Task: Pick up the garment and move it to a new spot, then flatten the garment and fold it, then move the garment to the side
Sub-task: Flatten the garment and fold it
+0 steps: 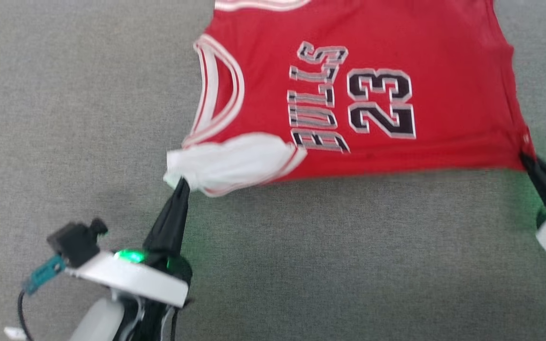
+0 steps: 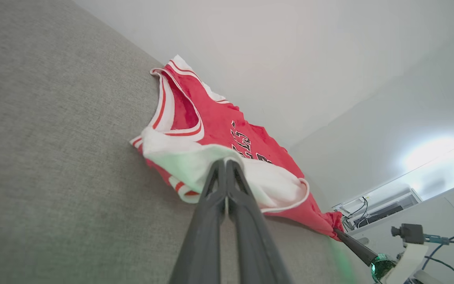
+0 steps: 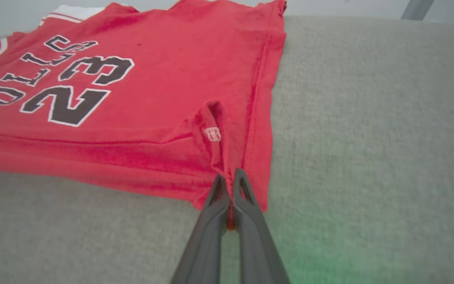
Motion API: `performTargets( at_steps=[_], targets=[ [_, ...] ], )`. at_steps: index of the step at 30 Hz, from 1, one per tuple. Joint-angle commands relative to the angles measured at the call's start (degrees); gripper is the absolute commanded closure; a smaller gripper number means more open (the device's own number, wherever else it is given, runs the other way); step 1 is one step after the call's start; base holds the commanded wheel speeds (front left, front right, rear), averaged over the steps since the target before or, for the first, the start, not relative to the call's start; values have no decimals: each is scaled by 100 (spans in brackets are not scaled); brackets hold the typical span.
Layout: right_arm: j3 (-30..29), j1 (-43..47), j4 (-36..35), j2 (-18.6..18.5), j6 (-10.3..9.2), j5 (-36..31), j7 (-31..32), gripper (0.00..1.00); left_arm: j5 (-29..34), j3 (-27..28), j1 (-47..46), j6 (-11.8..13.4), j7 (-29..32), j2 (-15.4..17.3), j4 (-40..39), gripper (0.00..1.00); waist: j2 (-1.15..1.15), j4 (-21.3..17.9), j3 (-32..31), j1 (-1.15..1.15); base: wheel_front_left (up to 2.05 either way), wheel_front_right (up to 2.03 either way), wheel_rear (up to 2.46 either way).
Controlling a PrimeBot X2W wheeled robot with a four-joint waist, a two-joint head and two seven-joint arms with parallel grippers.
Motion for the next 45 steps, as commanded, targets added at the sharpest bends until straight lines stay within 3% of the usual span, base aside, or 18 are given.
performTargets(
  at_steps=[1,4,10,15,19,23,30,45],
  targets=[
    [-146,319,-169,-126,-15,26,80,100,-16,29,234,15,-30,89,-189,100,0,-19,-74,0,0,0,0],
    [-530,879,-516,-257,-16,-70,209,100,33,-138,697,15,-31,389,-554,100,0,-83,-147,0,0,0,0],
    [-1588,2033,-1283,-184,-22,-293,584,100,-1,-204,1532,16,-32,882,-1190,100,0,-131,-252,0,0,0,0],
    [-2482,2638,-1992,239,-22,-668,1070,100,117,-191,1542,16,-32,985,-1480,100,0,-176,-309,0,0,0,0],
    [-2941,2584,-2397,698,-21,-952,1528,100,238,-328,1114,14,25,973,-1423,100,0,-266,-314,0,0,0,0],
    [-3160,2187,-2500,1013,-13,-1166,1944,100,36,-411,463,15,159,922,-1152,100,0,-335,-220,0,0,0,0],
    [-3172,1331,-2092,1253,-13,-1433,2202,100,-436,-542,-747,15,175,842,-322,100,0,-446,149,0,0,0,0],
    [-2618,437,-999,1246,-13,-1343,1637,100,-527,-1146,-1783,17,-7,800,1490,100,0,-448,680,0,0,0,0]
  ],
)
